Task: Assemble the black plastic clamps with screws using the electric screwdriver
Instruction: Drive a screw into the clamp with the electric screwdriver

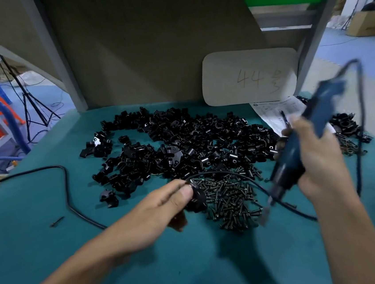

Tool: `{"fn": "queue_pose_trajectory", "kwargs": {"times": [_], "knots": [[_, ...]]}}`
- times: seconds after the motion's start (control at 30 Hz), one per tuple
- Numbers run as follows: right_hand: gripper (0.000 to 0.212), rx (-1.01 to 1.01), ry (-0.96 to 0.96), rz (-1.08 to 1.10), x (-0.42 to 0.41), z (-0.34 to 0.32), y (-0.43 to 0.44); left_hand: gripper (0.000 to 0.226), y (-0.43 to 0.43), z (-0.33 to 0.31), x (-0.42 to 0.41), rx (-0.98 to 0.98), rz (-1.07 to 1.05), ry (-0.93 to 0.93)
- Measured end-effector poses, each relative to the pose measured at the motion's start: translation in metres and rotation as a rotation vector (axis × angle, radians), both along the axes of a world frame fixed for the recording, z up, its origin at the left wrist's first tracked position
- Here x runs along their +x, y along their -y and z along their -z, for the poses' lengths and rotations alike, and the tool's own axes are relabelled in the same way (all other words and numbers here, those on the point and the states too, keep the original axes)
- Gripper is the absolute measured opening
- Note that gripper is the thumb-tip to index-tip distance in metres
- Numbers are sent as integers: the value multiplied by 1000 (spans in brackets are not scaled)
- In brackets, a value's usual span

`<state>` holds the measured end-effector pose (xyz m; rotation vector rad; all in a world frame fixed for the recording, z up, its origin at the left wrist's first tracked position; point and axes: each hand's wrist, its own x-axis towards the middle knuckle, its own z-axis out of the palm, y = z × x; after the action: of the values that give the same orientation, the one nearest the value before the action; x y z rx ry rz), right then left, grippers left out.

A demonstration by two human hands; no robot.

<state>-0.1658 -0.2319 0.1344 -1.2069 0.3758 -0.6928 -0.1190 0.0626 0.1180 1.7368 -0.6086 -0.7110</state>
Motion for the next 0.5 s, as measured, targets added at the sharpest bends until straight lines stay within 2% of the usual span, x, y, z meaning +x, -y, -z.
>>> {"fn": "queue_pose_trajectory", "kwargs": {"times": [0.07,0.13,0.17,0.23,0.3,0.37,0.4,0.43,0.5], "knots": [[66,-287,-390,-76,-2,25,10,41,0,2,4,-78,-95,-183],[59,-568,-650,-117,-8,57,18,45,-1,4,7,-171,-184,-381],[54,-712,-756,-112,-10,73,24,51,-1,6,7,-189,-190,-408],[53,-917,-944,-118,-13,95,32,55,1,10,7,-158,-145,-327],[56,-1012,-1057,-122,-13,107,34,45,3,10,6,-120,-107,-196],[68,-1188,-1205,-115,-14,111,31,40,5,9,7,-102,-100,-107],[77,-1268,-1228,-91,-15,108,26,39,6,7,7,-95,-97,-74],[80,-1304,-1145,-56,-16,102,18,39,7,6,6,-87,-90,-46],[64,-1204,-761,-105,-21,81,-5,36,10,2,5,-70,-54,5]]}}
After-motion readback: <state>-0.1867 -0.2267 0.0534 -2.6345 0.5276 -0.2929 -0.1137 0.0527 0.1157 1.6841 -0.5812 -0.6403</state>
